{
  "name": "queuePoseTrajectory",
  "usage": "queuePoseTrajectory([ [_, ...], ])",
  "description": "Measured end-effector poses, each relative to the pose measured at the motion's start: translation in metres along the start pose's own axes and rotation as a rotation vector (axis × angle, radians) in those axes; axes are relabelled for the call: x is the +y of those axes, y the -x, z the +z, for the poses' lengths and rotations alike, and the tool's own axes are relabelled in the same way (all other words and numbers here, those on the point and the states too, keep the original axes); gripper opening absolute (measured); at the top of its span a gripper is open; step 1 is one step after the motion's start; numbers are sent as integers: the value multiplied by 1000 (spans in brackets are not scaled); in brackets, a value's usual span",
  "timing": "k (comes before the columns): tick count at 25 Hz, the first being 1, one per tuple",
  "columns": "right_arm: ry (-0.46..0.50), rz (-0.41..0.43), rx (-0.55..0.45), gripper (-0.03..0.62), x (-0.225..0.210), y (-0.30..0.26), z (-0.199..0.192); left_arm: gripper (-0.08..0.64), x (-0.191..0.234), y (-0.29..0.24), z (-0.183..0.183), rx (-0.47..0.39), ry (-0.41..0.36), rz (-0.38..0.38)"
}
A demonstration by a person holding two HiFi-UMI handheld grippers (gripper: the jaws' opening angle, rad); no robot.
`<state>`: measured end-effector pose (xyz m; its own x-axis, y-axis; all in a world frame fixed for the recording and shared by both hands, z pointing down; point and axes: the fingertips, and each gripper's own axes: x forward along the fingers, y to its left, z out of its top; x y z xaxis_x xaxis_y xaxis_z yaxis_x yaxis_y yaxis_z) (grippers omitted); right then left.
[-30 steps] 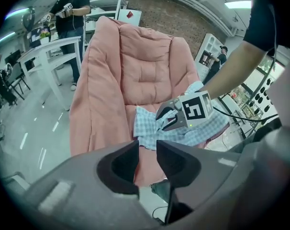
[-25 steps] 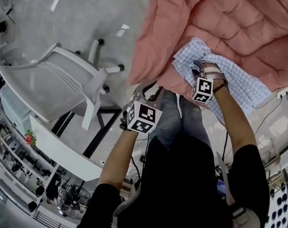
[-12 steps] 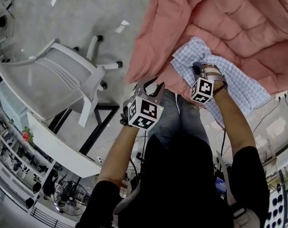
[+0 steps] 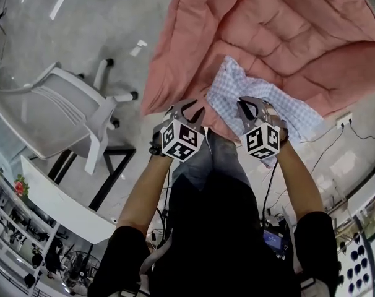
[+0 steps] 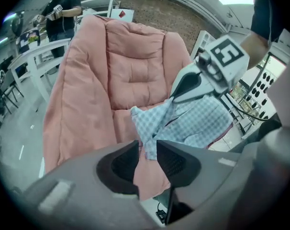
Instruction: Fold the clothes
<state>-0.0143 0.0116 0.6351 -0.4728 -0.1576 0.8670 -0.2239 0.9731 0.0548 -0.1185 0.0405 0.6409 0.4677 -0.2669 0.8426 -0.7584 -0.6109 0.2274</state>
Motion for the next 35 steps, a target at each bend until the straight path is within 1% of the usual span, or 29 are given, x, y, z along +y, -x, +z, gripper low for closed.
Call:
queuePoseTrajectory([
  [3, -109, -20, -42, 12, -11, 35, 10, 135, -12, -21, 7, 22, -66, -36],
  [6, -174, -49, -78, 12, -24, 64, 17, 147, -32, -36, 27, 7, -119, -74],
  [8, -194, -63, -104, 12, -29, 79, 23, 156, -44, -44, 40, -11, -157, -85],
  [10, -206, -75, -130, 12, -33, 91, 32, 183, -50, -53, 50, -22, -183, -88],
  [15, -222, -97, -189, 12, -42, 124, 55, 189, -51, -65, 66, -45, -185, -110],
  [18, -235, -110, -219, 12, -54, 148, 73, 190, -58, -60, 76, -45, -214, -141],
  [20, -233, -120, -245, 12, -60, 158, 80, 190, -61, -52, 78, -46, -219, -152],
  [23, -243, -121, -268, 12, -64, 170, 94, 190, -56, -41, 79, -56, -211, -135],
  [27, -243, -133, -277, 12, -68, 190, 115, 190, -37, -34, 96, -75, -208, -54],
  [30, -206, -136, -273, 12, -68, 203, 125, 190, -25, -30, 107, -85, -246, 0],
  [32, -170, -147, -261, 12, -68, 208, 128, 189, -17, -28, 109, -75, -276, 11],
  [34, -152, -153, -256, 12, -68, 211, 130, 187, -13, -24, 108, -70, -290, 0],
  [35, -152, -153, -257, 12, -68, 213, 131, 168, -12, -22, 107, -67, -299, -10],
])
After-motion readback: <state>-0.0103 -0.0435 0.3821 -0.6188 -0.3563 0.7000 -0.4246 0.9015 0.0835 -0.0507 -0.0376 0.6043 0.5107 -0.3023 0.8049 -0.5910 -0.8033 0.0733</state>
